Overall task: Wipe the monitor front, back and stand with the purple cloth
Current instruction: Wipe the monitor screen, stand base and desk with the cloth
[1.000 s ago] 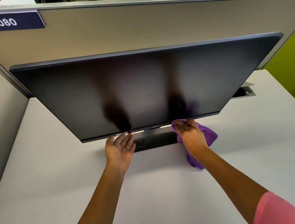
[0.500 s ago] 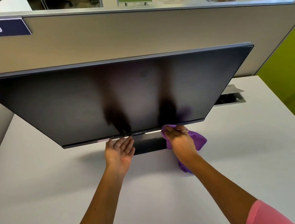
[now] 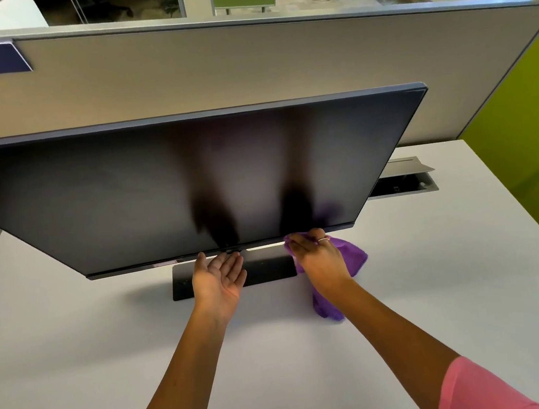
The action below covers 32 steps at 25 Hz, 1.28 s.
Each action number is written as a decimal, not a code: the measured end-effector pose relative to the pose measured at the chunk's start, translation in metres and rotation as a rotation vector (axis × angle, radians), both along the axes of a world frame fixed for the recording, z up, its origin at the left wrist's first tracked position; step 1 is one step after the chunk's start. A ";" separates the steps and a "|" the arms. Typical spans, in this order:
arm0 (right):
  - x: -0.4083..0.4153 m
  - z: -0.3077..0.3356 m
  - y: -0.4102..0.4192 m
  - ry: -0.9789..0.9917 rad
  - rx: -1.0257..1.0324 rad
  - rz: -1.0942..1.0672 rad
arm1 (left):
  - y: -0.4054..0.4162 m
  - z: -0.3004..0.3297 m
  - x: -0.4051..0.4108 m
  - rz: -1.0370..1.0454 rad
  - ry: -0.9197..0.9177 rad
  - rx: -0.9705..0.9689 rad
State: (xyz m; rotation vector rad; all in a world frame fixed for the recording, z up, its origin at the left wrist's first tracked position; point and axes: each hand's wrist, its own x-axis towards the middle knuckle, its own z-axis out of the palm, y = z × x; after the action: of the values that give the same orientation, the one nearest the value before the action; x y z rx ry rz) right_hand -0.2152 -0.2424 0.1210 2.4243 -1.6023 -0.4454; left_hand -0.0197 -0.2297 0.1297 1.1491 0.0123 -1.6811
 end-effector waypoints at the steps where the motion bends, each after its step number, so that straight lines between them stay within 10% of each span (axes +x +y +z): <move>1: -0.014 -0.001 0.001 0.024 -0.017 -0.020 | 0.000 -0.001 -0.003 0.005 0.000 -0.003; 12: -0.082 -0.001 0.013 -0.156 0.001 -0.332 | -0.002 -0.005 -0.020 0.056 -0.026 -0.020; 18: -0.089 -0.009 0.021 -0.571 -0.088 -0.476 | -0.002 -0.004 -0.024 0.070 -0.048 -0.022; 28: -0.092 -0.026 0.010 -0.529 -0.050 -0.358 | -0.004 -0.004 -0.026 0.079 -0.055 -0.027; 32: -0.074 -0.028 0.013 -0.830 -0.027 -0.288 | -0.003 -0.003 -0.027 0.084 -0.062 -0.028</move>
State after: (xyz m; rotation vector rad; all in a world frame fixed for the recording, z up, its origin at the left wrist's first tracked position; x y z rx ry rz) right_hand -0.2895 -0.2294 0.0933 2.5044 -2.2335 0.6424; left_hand -0.0472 -0.2327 0.1266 1.1638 -0.0013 -1.5663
